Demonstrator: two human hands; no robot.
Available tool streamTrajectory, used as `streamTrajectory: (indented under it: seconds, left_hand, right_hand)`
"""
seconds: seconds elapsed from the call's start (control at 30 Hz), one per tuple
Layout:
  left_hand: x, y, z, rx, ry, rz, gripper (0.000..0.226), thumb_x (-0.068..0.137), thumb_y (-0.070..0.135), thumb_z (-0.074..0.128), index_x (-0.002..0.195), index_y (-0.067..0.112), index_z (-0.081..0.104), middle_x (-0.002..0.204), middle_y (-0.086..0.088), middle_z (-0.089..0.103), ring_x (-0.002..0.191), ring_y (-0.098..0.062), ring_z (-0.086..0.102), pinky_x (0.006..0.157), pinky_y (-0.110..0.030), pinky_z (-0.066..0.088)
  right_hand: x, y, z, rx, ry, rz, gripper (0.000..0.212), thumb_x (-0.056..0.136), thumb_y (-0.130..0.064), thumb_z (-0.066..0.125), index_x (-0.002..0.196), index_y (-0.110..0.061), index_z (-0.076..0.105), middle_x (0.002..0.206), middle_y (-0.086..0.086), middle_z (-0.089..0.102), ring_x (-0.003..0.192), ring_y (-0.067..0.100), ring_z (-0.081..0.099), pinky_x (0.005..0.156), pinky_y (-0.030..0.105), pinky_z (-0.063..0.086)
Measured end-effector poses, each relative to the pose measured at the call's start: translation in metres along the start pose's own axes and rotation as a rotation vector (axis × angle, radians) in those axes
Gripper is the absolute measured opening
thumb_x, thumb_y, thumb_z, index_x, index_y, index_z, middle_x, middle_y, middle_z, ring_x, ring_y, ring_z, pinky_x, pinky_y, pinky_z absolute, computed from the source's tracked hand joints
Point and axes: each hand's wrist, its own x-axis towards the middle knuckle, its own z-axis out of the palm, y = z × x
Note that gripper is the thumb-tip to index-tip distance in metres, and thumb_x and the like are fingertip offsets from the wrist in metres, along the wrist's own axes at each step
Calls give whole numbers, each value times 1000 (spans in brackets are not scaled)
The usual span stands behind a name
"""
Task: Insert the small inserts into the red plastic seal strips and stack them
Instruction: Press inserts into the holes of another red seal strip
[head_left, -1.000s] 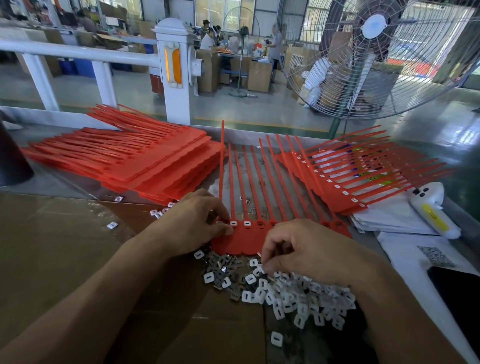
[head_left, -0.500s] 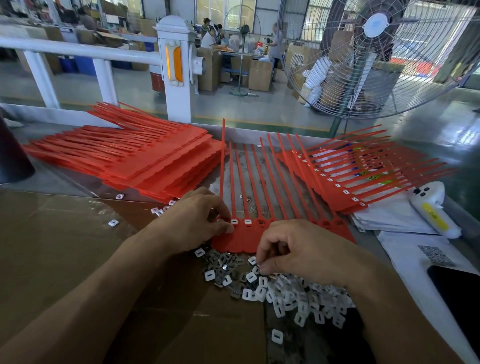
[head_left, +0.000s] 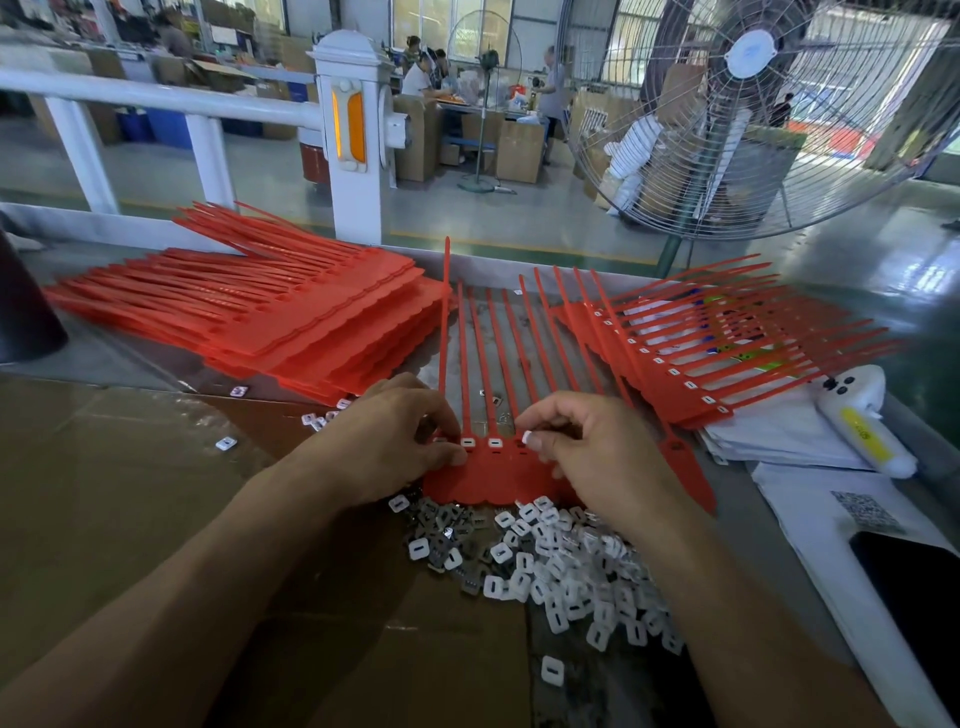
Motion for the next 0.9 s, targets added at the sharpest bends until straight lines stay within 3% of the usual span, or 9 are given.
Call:
streamTrajectory:
  seconds: [0.13, 0.23, 0.33, 0.47, 0.63, 0.7, 0.8, 0.9]
  left_hand:
    - [0, 0, 0, 2, -2, -2, 26, 87, 51, 73, 109, 39, 68, 118, 16, 50, 114, -8, 47, 102, -36, 46]
    - [0, 0, 0, 4, -6, -4, 26, 87, 51, 73, 109, 39, 68, 118, 16, 50, 114, -8, 48, 102, -36, 47]
    - [0, -1, 1, 8, -2, 2, 27, 87, 52, 73, 110, 39, 68, 118, 16, 50, 114, -7, 48, 102, -36, 47]
    - [0, -1, 2, 11, 6, 4, 27, 87, 52, 72, 110, 39, 68, 118, 16, 50, 114, -7, 48, 101, -35, 47]
    - [0, -1, 2, 10, -2, -1, 27, 87, 52, 72, 111, 39, 67, 119, 17, 49, 115, -6, 47, 101, -33, 46]
    - [0, -2, 2, 5, -6, -4, 27, 87, 52, 72, 111, 39, 67, 120, 17, 49, 115, -6, 46, 101, -32, 45]
    - [0, -3, 2, 6, -6, -2, 27, 87, 52, 72, 110, 39, 67, 119, 16, 49, 115, -6, 47, 100, -31, 45]
    - [1, -3, 2, 6, -5, 0, 27, 86, 53, 72, 110, 40, 68, 119, 17, 50, 114, -6, 47, 100, -31, 45]
  right_hand:
    - [6, 2, 3, -71, 63, -19, 26, 98, -13, 68, 94, -37, 76, 81, -30, 69, 83, -18, 63, 65, 0, 43]
    - [10, 4, 5, -105, 65, -25, 21, 97, -15, 70, 98, -34, 78, 90, -28, 68, 89, -25, 58, 69, -6, 39]
    - [12, 7, 8, -144, 47, -27, 17, 97, -18, 71, 101, -33, 78, 100, -22, 73, 93, -17, 62, 72, 1, 43]
    - [13, 6, 10, -165, 17, -15, 17, 97, -18, 71, 100, -33, 80, 99, -21, 73, 94, -10, 65, 81, 12, 47]
    - [14, 4, 11, -241, -21, -19, 20, 100, -20, 67, 107, -34, 79, 90, -31, 56, 82, -21, 51, 68, 0, 39]
    - [13, 3, 10, -286, -28, -36, 23, 103, -19, 64, 111, -33, 79, 93, -26, 54, 84, -15, 52, 69, 0, 39]
    - [9, 0, 6, -303, -7, -65, 25, 104, -16, 60, 119, -28, 77, 111, -15, 61, 101, -1, 57, 76, 4, 37]
    - [4, -2, -1, -343, 38, -90, 24, 102, -13, 61, 114, -26, 78, 110, -9, 64, 103, 5, 61, 80, 6, 38]
